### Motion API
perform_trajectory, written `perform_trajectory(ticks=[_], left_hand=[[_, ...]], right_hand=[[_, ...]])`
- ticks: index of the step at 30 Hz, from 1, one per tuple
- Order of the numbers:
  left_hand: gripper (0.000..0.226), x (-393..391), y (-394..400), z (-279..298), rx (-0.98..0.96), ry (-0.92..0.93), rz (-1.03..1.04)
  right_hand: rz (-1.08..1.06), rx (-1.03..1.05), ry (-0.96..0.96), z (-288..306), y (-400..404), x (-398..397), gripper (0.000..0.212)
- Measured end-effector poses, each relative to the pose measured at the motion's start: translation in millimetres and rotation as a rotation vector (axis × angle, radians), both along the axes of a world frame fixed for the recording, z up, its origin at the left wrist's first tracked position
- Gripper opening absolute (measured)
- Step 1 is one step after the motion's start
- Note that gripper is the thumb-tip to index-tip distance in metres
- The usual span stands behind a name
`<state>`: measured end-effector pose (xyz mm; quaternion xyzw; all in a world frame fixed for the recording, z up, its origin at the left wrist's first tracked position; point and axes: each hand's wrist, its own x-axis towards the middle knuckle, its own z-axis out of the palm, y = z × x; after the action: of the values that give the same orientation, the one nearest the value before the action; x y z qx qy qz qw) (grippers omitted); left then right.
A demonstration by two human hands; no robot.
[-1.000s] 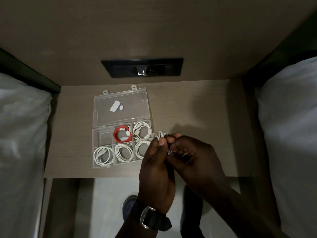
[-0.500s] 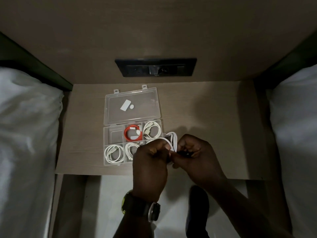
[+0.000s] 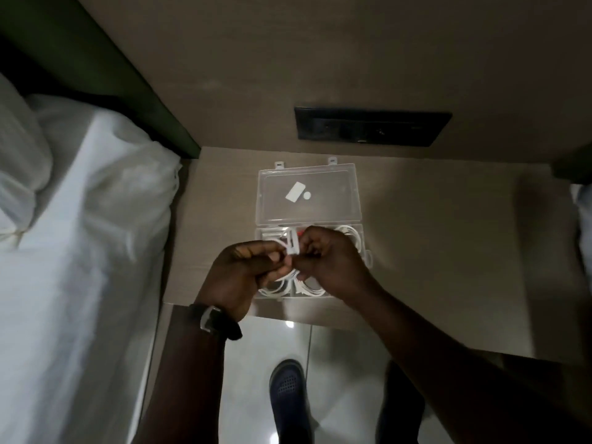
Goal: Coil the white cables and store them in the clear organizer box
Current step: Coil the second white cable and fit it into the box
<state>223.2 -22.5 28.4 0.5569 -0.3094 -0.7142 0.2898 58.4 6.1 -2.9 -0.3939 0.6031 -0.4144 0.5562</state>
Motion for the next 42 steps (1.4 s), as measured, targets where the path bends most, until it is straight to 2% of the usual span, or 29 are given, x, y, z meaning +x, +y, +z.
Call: perform_trajectory(ticks=[2, 3, 6, 11, 13, 16, 20, 24, 26, 29, 34, 38, 42], left_hand=[[0.022, 14, -9, -16, 0.087, 0.175, 0.056], [0.021, 17, -13, -24, 0.091, 0.17, 0.074], [0.012, 16, -24, -44, 0.045, -0.037, 0.156], [0.014, 11, -36, -63, -0.085, -0.334, 0.182], [0.016, 14, -39, -71, -0.204, -0.419, 0.191], [0.014, 22, -37, -83, -0.414, -0.651, 0.057], [0.012, 24, -22, -93, -0.501, -0.715, -0.019], [0.015, 26, -20, -98, -0.609, -0.765, -0.064], [0.019, 22, -20, -96, -0.658, -0.79, -0.04], [0.016, 19, -22, -99, -0.643, -0.762, -0.015], [0.019, 21, -30, -101, -0.747, -0.826, -0.148], [0.024, 16, -38, -96, -0.741, -0.871, -0.23], [0.017, 13, -37, -94, -0.798, -0.937, -0.36]], right_hand=[[0.032, 0.041, 0.036, -10, -18, 4, 0.024], [0.062, 0.049, 0.076, -15, -25, 7, 0.024], [0.14, 0.076, 0.153, -28, -42, 20, 0.025], [0.191, 0.107, 0.276, -40, -59, 31, 0.024], [0.246, 0.073, 0.423, -40, -63, 30, 0.024], [0.343, 0.032, 0.646, -39, -68, 27, 0.02], [0.474, -0.02, 0.882, -35, -75, 33, 0.016], [0.579, -0.058, 1.031, -33, -82, 36, 0.009], [0.634, -0.076, 1.091, -31, -84, 36, 0.014], [0.661, -0.09, 1.137, -33, -83, 35, 0.022], [0.605, -0.129, 1.136, -39, -73, 24, 0.004], [0.584, -0.157, 1.122, -42, -67, 23, 0.011], [0.478, -0.194, 1.071, -46, -60, 20, 0.024]])
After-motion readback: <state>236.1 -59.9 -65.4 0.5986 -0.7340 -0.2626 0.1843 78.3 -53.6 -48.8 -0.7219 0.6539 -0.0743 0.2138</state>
